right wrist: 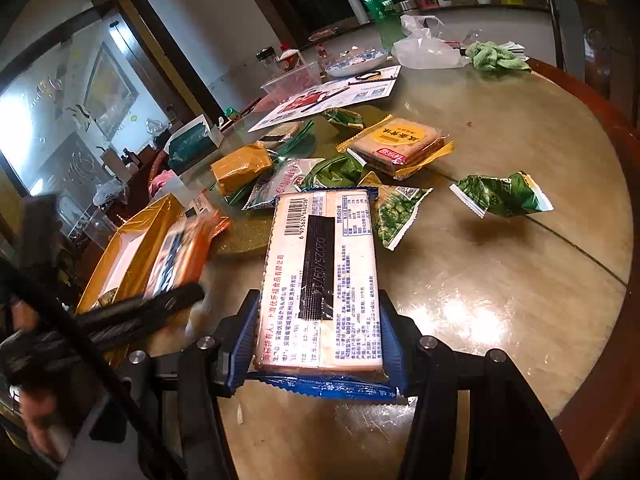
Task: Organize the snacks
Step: 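Carry both biscuit packs into the tray and open both tools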
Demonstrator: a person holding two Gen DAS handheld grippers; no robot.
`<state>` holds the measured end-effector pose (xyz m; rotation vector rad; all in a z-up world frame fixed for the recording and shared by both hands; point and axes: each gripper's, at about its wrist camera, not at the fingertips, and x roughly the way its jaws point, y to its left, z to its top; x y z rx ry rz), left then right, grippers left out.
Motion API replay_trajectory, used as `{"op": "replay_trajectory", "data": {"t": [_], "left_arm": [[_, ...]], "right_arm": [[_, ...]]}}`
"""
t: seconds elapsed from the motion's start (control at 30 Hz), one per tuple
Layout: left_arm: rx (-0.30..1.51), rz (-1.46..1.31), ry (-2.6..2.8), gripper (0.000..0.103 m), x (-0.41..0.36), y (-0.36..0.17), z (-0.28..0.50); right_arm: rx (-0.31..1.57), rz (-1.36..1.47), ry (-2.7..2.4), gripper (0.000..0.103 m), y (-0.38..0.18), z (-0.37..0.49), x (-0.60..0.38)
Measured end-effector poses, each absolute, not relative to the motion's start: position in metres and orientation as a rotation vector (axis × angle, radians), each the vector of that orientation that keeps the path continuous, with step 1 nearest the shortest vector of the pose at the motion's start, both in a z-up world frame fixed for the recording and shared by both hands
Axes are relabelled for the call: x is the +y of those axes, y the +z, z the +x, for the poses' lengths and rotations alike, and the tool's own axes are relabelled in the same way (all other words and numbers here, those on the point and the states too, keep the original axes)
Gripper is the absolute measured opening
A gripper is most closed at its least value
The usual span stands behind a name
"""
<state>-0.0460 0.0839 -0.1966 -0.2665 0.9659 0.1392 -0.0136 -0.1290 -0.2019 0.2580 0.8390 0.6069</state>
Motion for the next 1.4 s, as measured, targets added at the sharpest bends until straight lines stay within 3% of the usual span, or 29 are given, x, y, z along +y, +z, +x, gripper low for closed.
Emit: {"op": "replay_trajectory", "data": {"t": [0.47, 0.87, 1.1, 1.4], "left_arm": [[0.844, -0.492, 0.024, 0.058, 0.114, -0.149, -0.139], [0.693, -0.539, 0.313, 0.058, 0.249, -0.104, -0.182], [0.722, -0.573, 0.347, 0.058, 0.326, -0.124, -0.139], [0.898, -0.556, 0.392, 0.058, 0.367, -0.172, -0.097]], "right_arm": [[0.864, 0.299, 0.661, 0.054, -0.185, -0.035, -0.114], [0.913, 0.226, 1.006, 0.054, -0.134, -0.048, 0.024], [0.964, 0.125, 1.042, 0.054, -0.124, -0.02, 0.129], [1.035, -0.015, 0.948, 0.054, -0.168, 0.008, 0.204]]}}
